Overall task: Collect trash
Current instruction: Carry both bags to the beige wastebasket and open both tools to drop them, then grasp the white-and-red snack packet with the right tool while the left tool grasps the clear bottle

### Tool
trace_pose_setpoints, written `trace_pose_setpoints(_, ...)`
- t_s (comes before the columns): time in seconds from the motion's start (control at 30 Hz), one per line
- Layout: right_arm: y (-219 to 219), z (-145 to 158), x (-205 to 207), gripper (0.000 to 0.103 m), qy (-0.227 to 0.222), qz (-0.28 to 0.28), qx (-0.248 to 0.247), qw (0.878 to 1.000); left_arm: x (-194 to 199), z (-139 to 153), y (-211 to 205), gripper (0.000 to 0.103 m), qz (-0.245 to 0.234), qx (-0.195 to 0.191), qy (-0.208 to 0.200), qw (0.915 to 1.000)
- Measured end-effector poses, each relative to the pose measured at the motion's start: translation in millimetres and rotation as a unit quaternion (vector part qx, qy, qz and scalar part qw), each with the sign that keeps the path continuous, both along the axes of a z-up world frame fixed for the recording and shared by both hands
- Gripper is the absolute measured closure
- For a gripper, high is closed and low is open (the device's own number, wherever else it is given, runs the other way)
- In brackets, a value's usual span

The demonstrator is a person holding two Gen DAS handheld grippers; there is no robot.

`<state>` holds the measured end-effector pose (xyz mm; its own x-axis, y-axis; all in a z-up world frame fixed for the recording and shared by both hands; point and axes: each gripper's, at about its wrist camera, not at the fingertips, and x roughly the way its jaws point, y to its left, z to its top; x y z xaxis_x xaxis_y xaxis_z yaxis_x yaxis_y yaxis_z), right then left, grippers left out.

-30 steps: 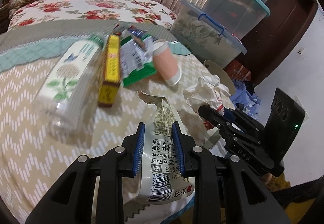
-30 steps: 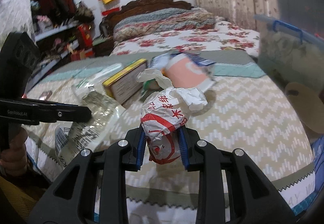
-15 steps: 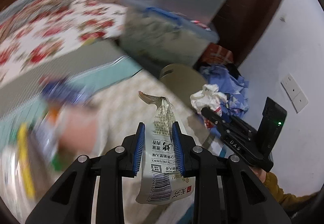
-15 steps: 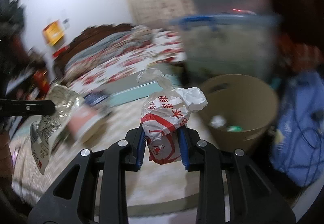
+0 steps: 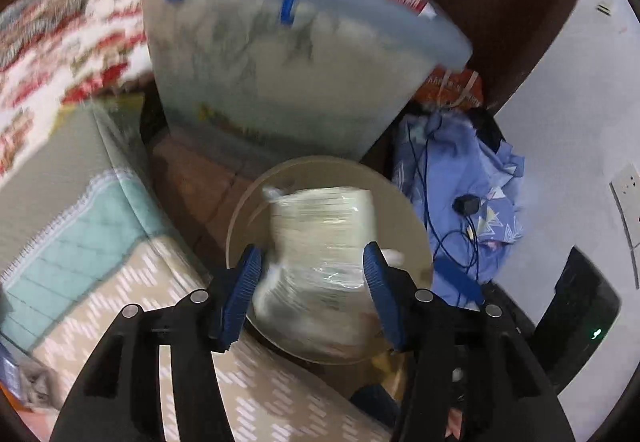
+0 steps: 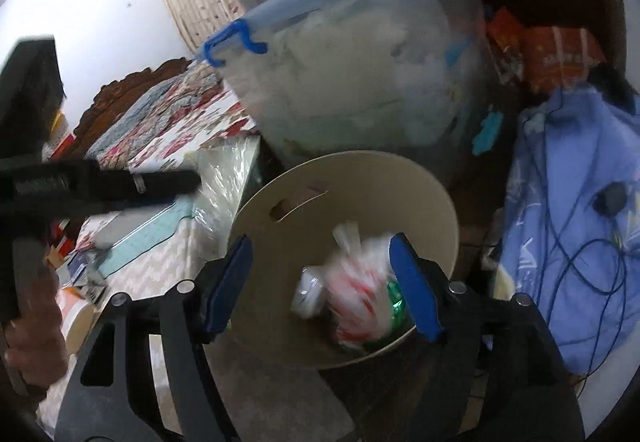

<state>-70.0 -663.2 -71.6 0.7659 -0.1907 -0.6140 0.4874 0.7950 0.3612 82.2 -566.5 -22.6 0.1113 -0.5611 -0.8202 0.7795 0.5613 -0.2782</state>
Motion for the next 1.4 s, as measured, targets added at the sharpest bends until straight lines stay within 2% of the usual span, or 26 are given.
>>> trace_pose_setpoints(0.13,-0.4,9.1,-13.6,0.031,-0.036,-0.024,-0.003,0.999,-1.5,2.6,29.5,0.053,0.016,-0.014,-0.004,0.9998)
trace_pose_setpoints(0.23,3.6,16.0,-20.5,0.033,-0.064,-0.026,0.013,0.998,-10.5,12.8,61.4,0.053,0.032,-0.027,-0.005,0.9991)
trace_pose_setpoints(0.33,21.6,24.2,-17.1,0.038,-0.076,0.000,0.030,0.997,-25.6,26.0,96.0,0.053,0.032,-0.036,-0.013,0.9987)
trace_pose_setpoints(0.5,69.9,39.4,-4.9,0.045,-0.074,0.056,0.017,0.996,-56.0,46.4,161.3,0.052,0.029,-0.042,-0.045,0.9977)
trace_pose_setpoints(0.6,98.9,46.3,3.8,0.045,-0.071,0.088,0.014,0.994,-64.0,58.5,216.1,0.051,0.047,-0.048,-0.063,0.9958)
trace_pose_setpoints(0.7,132.0,52.6,15.2,0.045,-0.068,0.122,0.011,0.990,-66.6,67.4,282.8,0.048,0.088,-0.043,-0.094,0.9908)
trace_pose_setpoints(0.77,156.5,56.9,27.2,0.045,-0.061,0.148,0.005,0.987,-68.2,70.5,327.8,0.041,0.129,-0.023,-0.132,0.9825)
trace_pose_setpoints(0.8,166.0,59.1,33.5,0.045,-0.057,0.158,0.001,0.986,-67.5,70.9,360.0,0.039,0.160,-0.008,-0.156,0.9747)
trace_pose_setpoints(0.9,197.6,67.7,62.0,0.044,-0.041,0.204,-0.004,0.978,-61.9,65.0,419.5,0.032,0.218,0.020,-0.173,0.9604)
trace_pose_setpoints(1.0,231.2,81.0,108.3,0.041,-0.019,0.260,-0.010,0.965,-48.7,47.9,470.9,0.032,0.275,0.041,-0.155,0.9480)
trace_pose_setpoints(1.1,257.8,89.2,161.6,0.032,0.008,0.307,-0.021,0.951,-38.4,34.2,496.4,0.031,0.297,0.035,-0.132,0.9450)
trace_pose_setpoints(1.2,282.7,86.0,228.5,0.030,0.073,0.341,-0.003,0.937,-35.3,21.1,503.2,0.030,0.295,0.042,-0.131,0.9457)
trace_pose_setpoints(1.3,304.6,70.7,290.7,0.027,0.138,0.365,0.027,0.921,-35.0,10.9,501.3,0.029,0.284,0.062,-0.149,0.9452)
trace_pose_setpoints(1.4,317.7,44.1,339.3,0.024,0.208,0.360,0.042,0.908,-32.9,6.0,505.4,0.028,0.280,0.059,-0.152,0.9462)
